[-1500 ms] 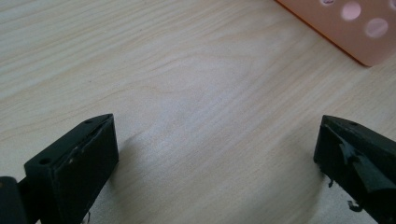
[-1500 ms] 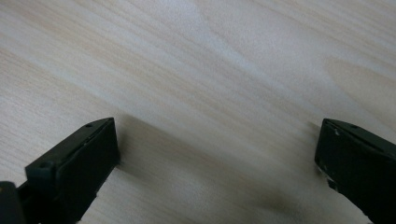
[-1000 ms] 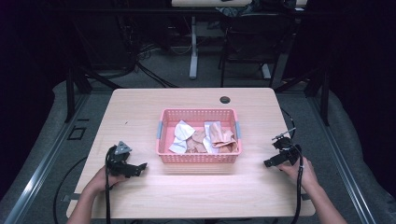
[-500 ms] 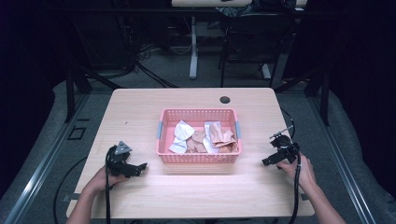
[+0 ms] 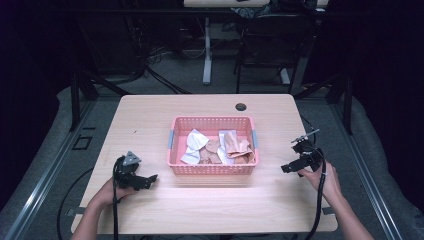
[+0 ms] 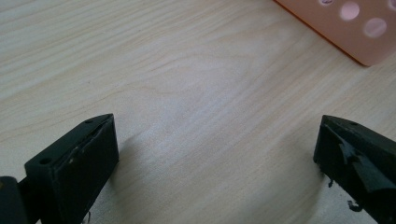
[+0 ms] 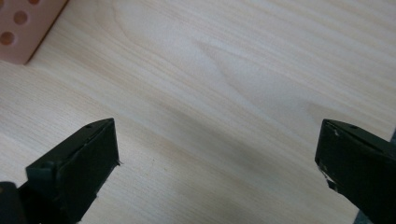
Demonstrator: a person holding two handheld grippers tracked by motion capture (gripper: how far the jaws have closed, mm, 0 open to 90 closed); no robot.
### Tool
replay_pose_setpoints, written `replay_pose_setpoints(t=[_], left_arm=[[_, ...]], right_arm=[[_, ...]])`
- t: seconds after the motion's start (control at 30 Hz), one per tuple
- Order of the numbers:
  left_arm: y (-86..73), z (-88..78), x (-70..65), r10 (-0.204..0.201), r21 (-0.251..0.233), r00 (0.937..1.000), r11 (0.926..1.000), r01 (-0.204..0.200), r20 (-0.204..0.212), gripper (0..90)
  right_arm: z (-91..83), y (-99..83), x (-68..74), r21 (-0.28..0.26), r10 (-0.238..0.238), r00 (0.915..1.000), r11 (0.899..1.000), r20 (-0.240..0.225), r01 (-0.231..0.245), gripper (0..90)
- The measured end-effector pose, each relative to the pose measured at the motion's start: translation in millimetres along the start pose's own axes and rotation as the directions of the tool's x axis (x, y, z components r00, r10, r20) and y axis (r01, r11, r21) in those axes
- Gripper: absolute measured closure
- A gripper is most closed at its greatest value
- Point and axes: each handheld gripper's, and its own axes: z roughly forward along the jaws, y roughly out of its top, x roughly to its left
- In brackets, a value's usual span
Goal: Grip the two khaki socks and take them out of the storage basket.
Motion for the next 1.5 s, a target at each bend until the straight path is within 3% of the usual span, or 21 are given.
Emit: replay_pose_setpoints(t=[0.17, 0.2, 0.23, 0.43, 0.7, 0.97, 1.07, 1.23, 1.43, 1.5], left_arm=[[0.0, 0.0, 0.0, 0.000, 0.000, 1.0000, 1.0000, 0.000, 0.000, 0.0], [0.0, 0.0, 0.0, 0.000, 0.000, 1.0000, 1.0000, 0.000, 0.000, 0.0], [0.0, 0.0, 0.0, 0.000, 0.000, 1.0000, 1.0000, 0.000, 0.000, 0.0], [-0.1, -0.1, -0.1, 0.000, 0.000, 1.0000, 1.0000, 0.000, -0.001, 0.0], [-0.1, -0.1, 0.1, 0.002, 0.000, 1.0000, 1.0000, -0.002, 0.000, 0.0], [-0.1, 0.0, 0.1, 0.001, -0.001, 1.0000, 1.0000, -0.001, 0.000, 0.0], [-0.1, -0.1, 0.0, 0.000, 0.000, 1.0000, 1.0000, 0.000, 0.001, 0.0], [-0.1, -0.2, -0.1, 0.000, 0.000, 1.0000, 1.0000, 0.000, 0.000, 0.0], [-0.1, -0.1, 0.1, 0.001, 0.000, 1.0000, 1.0000, -0.001, -0.001, 0.0], [-0.1, -0.1, 0.0, 0.000, 0.000, 1.0000, 1.0000, 0.000, 0.000, 0.0]], right_arm=[[-9.5, 5.5, 4.8, -0.015, -0.009, 0.9999, 1.000, -0.011, 0.009, 0.0], [-11.0, 6.6, 7.4, -0.039, 0.006, 0.9999, 0.999, -0.016, -0.006, 0.0], [-15.2, 9.0, 7.2, -0.027, -0.016, 0.9998, 1.000, -0.010, 0.016, 0.0], [-30.8, 17.5, 16.0, -0.061, -0.022, 0.9995, 0.998, -0.021, 0.021, 0.0], [-51.7, 46.3, 38.0, -0.120, -0.075, 0.9957, 0.990, -0.054, 0.068, 0.0], [-49.5, 82.5, 69.2, -0.132, -0.136, 0.9855, 0.984, -0.101, 0.122, 0.0], [-47.1, 92.0, 76.9, -0.135, -0.152, 0.9835, 0.981, -0.098, 0.138, 0.0], [-42.5, 104.0, 86.3, -0.150, -0.145, 0.9816, 0.981, -0.124, 0.126, 0.0], [-32.3, 117.5, 96.0, -0.117, -0.167, 0.9757, 0.982, -0.141, 0.151, 1.3], [-28.6, 121.7, 99.0, -0.127, -0.148, 0.9773, 0.983, -0.151, 0.130, 1.6]])
